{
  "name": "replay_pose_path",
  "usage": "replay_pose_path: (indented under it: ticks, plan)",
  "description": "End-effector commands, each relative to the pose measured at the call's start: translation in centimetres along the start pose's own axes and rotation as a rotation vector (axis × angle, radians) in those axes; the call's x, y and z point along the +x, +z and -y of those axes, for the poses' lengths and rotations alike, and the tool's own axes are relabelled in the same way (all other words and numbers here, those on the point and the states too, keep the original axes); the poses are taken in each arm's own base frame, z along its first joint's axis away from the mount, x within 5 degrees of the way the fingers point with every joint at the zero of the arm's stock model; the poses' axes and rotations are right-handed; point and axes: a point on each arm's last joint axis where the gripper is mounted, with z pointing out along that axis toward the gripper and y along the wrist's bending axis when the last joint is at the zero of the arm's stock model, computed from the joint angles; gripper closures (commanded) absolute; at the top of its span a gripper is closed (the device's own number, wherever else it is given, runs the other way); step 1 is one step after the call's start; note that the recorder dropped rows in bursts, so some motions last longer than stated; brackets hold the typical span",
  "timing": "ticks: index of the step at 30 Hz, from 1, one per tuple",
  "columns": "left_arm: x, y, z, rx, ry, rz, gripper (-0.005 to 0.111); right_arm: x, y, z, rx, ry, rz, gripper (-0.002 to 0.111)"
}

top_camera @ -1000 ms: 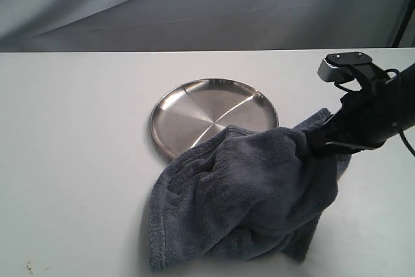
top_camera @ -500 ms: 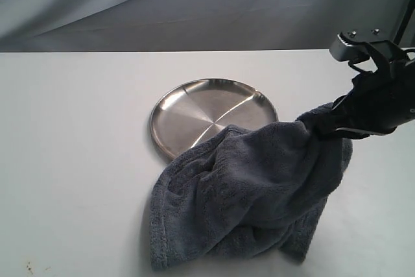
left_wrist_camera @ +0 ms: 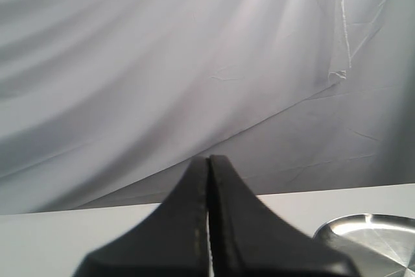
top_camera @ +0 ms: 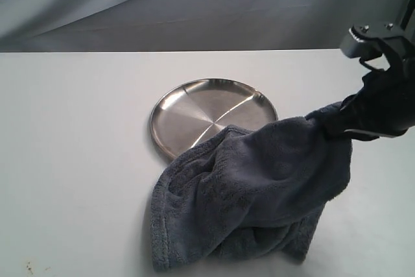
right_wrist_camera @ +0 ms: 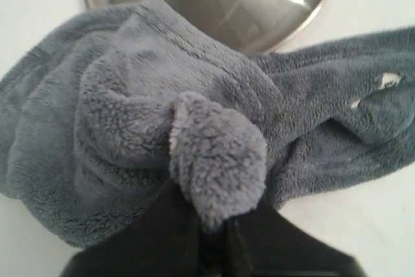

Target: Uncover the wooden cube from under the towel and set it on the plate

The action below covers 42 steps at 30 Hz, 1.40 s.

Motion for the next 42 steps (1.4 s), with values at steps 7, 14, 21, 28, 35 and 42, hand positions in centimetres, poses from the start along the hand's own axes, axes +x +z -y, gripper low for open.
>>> replay_pose_path:
  ticks: [7, 14, 21, 28, 35, 42]
  plan:
    - [0.0, 0.0, 0.0, 0.001, -0.005, 0.009, 0.107, 0.8, 3.3, 1.5, 0.024, 0.051, -0.101, 0.059]
    - [0.0, 0.0, 0.0, 0.001, -0.005, 0.009, 0.107, 0.5, 1.6, 1.2, 0.069, 0.0, -0.046, 0.043]
    - [0.0, 0.0, 0.0, 0.001, -0.005, 0.009, 0.107, 0.6, 0.6, -2.3, -0.019, -0.087, -0.068, 0.075]
    - [0.0, 0.0, 0.0, 0.001, -0.005, 0.009, 0.107, 2.5, 1.5, -7.6, -0.079, -0.336, -0.31, 0.108]
    - [0.0, 0.0, 0.0, 0.001, -0.005, 0.009, 0.107, 1.5, -0.9, -10.7, -0.019, -0.379, -0.469, 0.108]
    - [0.0, 0.0, 0.0, 0.001, -0.005, 0.009, 0.107, -1.8, 2.1, -15.9, -0.058, -0.457, -0.471, 0.108]
